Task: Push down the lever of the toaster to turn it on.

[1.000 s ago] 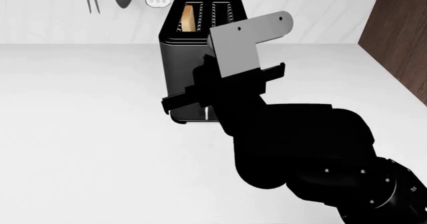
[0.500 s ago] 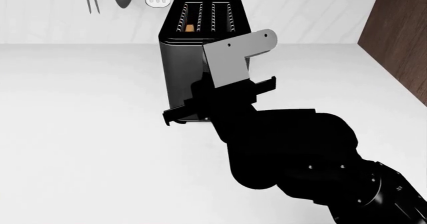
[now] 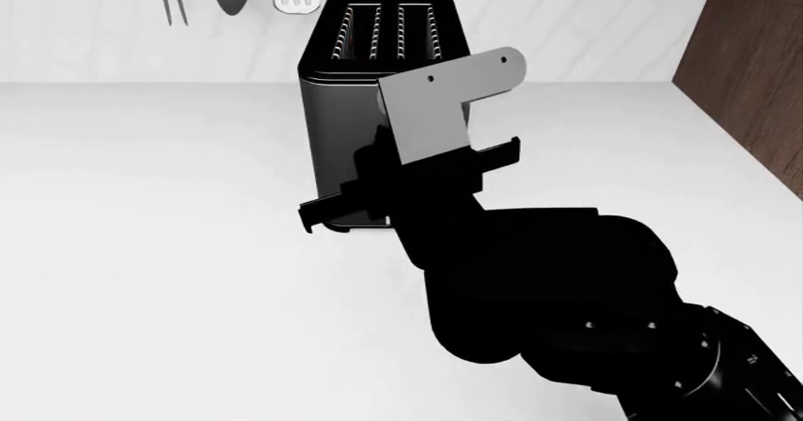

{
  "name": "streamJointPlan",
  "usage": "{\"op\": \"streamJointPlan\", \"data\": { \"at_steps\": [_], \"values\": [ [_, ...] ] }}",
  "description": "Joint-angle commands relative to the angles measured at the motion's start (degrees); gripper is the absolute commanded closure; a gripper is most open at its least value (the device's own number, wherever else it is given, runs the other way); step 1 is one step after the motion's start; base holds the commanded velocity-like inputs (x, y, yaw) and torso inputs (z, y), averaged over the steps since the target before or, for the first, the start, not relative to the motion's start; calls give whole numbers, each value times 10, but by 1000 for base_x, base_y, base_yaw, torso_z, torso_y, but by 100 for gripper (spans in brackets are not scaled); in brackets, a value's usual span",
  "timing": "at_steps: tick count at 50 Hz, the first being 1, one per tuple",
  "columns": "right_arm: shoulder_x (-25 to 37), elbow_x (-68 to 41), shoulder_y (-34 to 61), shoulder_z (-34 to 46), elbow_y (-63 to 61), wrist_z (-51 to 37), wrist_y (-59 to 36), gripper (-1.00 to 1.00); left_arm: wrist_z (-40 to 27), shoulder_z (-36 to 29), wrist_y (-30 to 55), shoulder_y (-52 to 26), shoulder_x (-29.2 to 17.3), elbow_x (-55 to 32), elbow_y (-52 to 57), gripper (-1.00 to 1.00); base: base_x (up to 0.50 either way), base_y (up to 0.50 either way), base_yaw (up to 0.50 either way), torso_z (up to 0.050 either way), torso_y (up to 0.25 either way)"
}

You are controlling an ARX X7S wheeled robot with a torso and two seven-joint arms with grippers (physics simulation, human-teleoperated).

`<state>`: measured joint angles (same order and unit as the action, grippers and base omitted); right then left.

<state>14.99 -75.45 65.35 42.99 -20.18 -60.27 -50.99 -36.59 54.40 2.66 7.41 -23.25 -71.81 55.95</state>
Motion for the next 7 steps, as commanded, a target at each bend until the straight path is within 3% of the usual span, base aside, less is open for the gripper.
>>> {"op": "streamJointPlan", "data": {
  "at_steps": [1,7],
  "values": [
    [5,-59,-31,39,57,3,-10,100,0,-1,-2,1,-1,0,0,-100,11,3,0,0,0],
    [5,-63,-30,42,57,3,-12,100,-2,-1,-4,3,-2,0,0,-100,2,1,1,-2,0]
  ]
}}
